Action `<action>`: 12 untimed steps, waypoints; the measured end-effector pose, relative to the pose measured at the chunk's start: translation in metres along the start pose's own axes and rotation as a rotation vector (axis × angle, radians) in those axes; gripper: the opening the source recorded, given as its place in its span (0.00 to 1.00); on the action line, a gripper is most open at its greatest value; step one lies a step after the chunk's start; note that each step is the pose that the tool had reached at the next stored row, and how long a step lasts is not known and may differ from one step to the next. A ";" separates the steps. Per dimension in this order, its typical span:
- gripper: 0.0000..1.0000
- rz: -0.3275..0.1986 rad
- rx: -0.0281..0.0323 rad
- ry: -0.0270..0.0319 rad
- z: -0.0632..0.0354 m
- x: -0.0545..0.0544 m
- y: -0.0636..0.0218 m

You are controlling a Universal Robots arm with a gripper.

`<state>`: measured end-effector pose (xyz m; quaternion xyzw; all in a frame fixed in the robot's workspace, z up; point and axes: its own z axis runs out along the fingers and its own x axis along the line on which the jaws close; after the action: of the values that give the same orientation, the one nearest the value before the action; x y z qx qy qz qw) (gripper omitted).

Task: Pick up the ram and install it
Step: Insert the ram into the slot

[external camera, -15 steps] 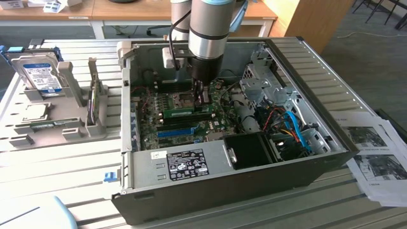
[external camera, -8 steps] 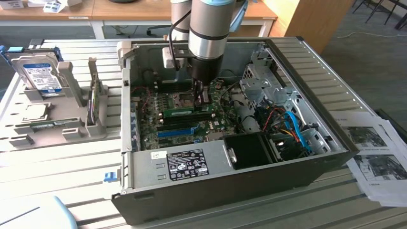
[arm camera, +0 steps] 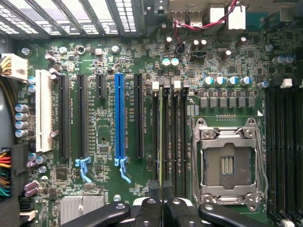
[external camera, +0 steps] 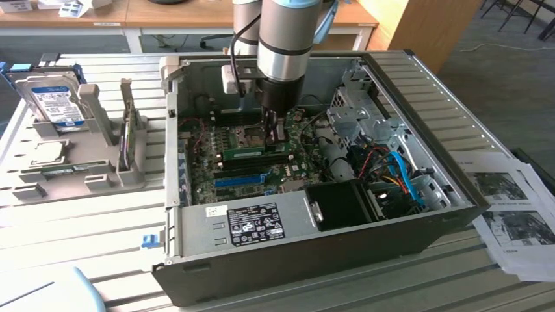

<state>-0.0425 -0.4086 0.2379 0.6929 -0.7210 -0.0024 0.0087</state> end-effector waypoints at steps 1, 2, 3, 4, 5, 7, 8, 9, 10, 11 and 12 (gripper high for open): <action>0.11 0.000 0.0000 0.0000 0.0000 0.000 0.0000; 0.11 0.000 0.0000 0.0000 0.0000 0.000 0.0000; 0.11 0.000 0.0000 0.0000 0.0001 0.000 0.0000; 0.11 0.000 0.0000 -0.0001 0.0005 0.000 0.0000; 0.11 0.000 0.0000 0.0000 0.0009 0.000 0.0000; 0.11 0.000 0.0000 0.0000 0.0020 0.000 -0.0001; 0.11 0.000 0.0000 0.0001 0.0026 0.000 0.0000; 0.11 0.000 0.0000 0.0001 0.0032 0.000 -0.0001; 0.11 0.000 0.0000 0.0001 0.0037 0.000 -0.0001; 0.11 0.000 0.0000 0.0001 0.0041 0.000 -0.0001; 0.11 0.000 -0.0001 0.0002 0.0044 0.000 -0.0001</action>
<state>-0.0425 -0.4088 0.2335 0.6929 -0.7210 -0.0024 0.0088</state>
